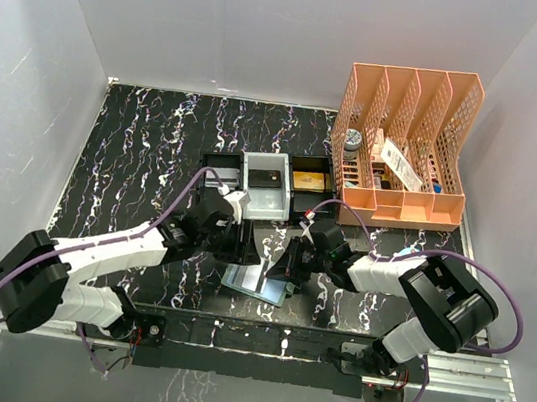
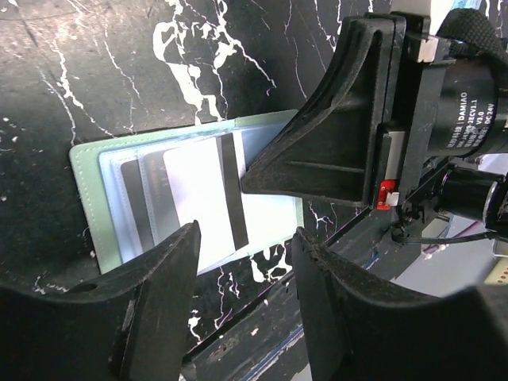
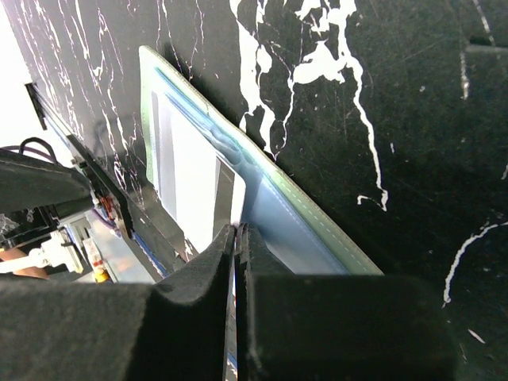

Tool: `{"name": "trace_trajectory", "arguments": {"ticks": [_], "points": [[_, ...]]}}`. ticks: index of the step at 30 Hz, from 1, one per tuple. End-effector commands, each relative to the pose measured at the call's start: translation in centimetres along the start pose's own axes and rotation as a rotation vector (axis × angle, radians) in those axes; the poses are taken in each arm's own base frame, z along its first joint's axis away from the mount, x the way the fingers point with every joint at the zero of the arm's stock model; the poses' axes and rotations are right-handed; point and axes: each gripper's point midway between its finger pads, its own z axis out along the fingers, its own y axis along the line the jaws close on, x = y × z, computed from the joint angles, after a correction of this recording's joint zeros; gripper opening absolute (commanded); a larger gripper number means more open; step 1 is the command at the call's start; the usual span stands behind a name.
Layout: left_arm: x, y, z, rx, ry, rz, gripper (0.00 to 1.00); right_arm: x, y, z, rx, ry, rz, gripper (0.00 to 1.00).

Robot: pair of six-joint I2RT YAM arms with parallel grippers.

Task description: Take the credit cards out of the card holder

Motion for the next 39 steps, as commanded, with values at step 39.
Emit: {"name": "trace_trajectory", "arguments": {"ticks": [39], "points": [[5.9,6.6,2.0,-0.223,0.161,-0.026,0.2,-1.4,1.4,-0.7,-0.071,-0.106,0.065,0.12]]}}
